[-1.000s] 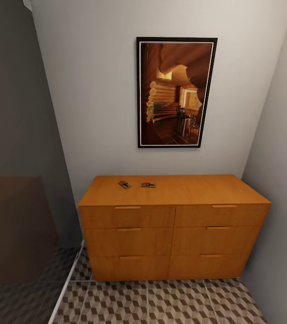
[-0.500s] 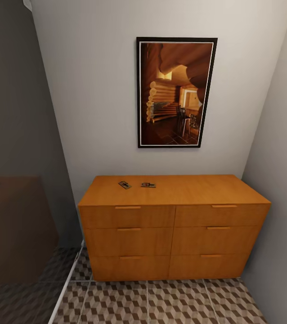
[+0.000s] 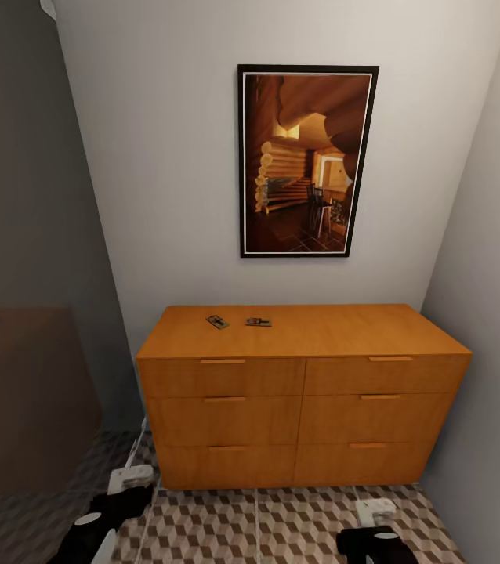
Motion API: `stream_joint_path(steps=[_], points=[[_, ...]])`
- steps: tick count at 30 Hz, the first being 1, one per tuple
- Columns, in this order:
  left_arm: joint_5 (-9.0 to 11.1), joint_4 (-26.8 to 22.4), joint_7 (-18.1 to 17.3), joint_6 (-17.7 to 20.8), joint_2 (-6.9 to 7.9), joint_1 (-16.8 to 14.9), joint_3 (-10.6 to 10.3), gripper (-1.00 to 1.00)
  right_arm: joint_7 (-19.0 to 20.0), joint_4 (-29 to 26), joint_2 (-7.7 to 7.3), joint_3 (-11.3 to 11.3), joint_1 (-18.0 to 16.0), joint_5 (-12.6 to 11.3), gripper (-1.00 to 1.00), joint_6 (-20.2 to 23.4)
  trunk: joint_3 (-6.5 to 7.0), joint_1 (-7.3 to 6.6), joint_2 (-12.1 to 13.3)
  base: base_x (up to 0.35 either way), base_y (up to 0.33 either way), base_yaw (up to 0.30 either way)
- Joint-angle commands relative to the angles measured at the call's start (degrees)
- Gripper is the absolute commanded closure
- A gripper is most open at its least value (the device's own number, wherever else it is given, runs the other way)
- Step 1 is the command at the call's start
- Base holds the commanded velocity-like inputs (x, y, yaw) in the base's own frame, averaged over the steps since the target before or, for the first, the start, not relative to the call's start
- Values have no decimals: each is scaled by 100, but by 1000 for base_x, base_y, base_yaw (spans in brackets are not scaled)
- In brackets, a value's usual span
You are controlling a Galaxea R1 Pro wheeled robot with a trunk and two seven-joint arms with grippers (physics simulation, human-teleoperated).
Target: Take the four mousetraps from the cabinet in the bathroom and place them on the bathroom floor. Make sure all four end up on the same floor surface, and ensure that at least two of them are either under or directly next to the same bathroom sink.
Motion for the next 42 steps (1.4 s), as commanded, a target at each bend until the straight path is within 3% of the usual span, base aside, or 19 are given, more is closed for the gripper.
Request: stream_joint_path(steps=[1, 3, 4, 9, 14, 23, 24, 30, 37, 39, 41, 42], points=[[65, -381, 51, 302, 58, -2, -27, -100, -57, -475, -37, -14, -3, -64, -100, 340, -7, 0, -4, 0, 0, 0], [69, -755, 49, 616, 89, -2, -29, -100, -58, -939, -58, -77, -4, -64, -100, 656, -7, 0, -4, 0, 0, 0], [75, -1500, 41, 1258, 123, -2, -31, -100, -59, -1845, -77, -285, -4, -58, -100, 1286, -7, 0, -4, 0, 0, 0], [77, -2214, 37, 1816, 130, -2, -35, -100, -60, -2669, -89, -631, -4, -50, -100, 1986, -7, 0, -4, 0, 0, 0], [78, -2554, 36, 2053, 117, -2, -42, -100, -60, -3000, -128, -870, 19, -47, -100, 2391, -7, 0, -4, 0, 0, 0], [76, -2798, 42, 2155, -19, -39, -55, -100, -59, -3135, -183, -982, -79, -46, -100, 2579, -7, 0, -4, 0, 0, 0], [69, -2825, 53, 2169, -116, -60, -60, -100, -60, -3145, -183, -995, -373, -46, -100, 2579, -7, 0, -4, 0, 0, 0], [57, -2846, 66, 2188, -206, -163, -65, -100, -59, -3153, -155, -999, -1108, -50, -100, 2579, -7, 0, -4, 0, 0, 0], [58, -2828, 64, 2296, -242, -814, -67, -100, -65, -3140, -54, -974, -2020, -50, -100, 2579, -7, 0, -4, 0, 0, 0], [59, -2821, 63, 2417, -256, -1046, -66, -100, -69, -3134, -16, -968, -2276, -52, -100, 2579, -7, 0, -4, 0, 0, 0], [25, -2677, 72, 2974, -497, -1961, -65, -100, -87, -2864, 147, -960, -3098, -71, -100, 2579, -7, 0, -4, 0, 0, 0], [8, -2628, 74, 3058, -537, -2127, -65, -100, -92, -2784, 179, -960, -3235, -73, -100, 2579, -7, 0, -4, 0, 0, 0]])
